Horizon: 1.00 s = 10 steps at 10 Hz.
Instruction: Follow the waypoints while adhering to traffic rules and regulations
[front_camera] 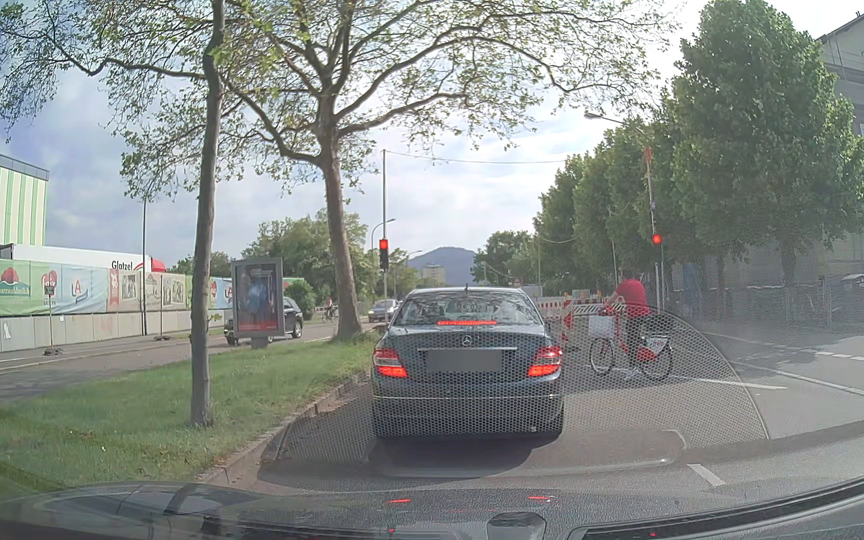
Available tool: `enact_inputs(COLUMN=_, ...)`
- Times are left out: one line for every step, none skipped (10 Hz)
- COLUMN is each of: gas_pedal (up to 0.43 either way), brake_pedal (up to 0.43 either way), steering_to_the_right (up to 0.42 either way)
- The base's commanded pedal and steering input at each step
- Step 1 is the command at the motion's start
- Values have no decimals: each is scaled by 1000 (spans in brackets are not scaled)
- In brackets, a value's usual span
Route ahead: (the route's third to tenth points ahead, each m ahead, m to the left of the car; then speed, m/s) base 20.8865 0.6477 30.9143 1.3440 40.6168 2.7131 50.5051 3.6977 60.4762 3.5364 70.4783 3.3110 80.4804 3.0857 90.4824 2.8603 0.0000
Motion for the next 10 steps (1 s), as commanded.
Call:
enact_inputs(gas_pedal=0, brake_pedal=207, steering_to_the_right=-1)
enact_inputs(gas_pedal=0, brake_pedal=207, steering_to_the_right=-1)
enact_inputs(gas_pedal=0, brake_pedal=207, steering_to_the_right=-1)
enact_inputs(gas_pedal=0, brake_pedal=207, steering_to_the_right=-1)
enact_inputs(gas_pedal=0, brake_pedal=207, steering_to_the_right=-1)
enact_inputs(gas_pedal=0, brake_pedal=207, steering_to_the_right=-1)
enact_inputs(gas_pedal=0, brake_pedal=207, steering_to_the_right=-1)
enact_inputs(gas_pedal=0, brake_pedal=213, steering_to_the_right=-1)
enact_inputs(gas_pedal=0, brake_pedal=207, steering_to_the_right=-1)
enact_inputs(gas_pedal=0, brake_pedal=207, steering_to_the_right=-1)
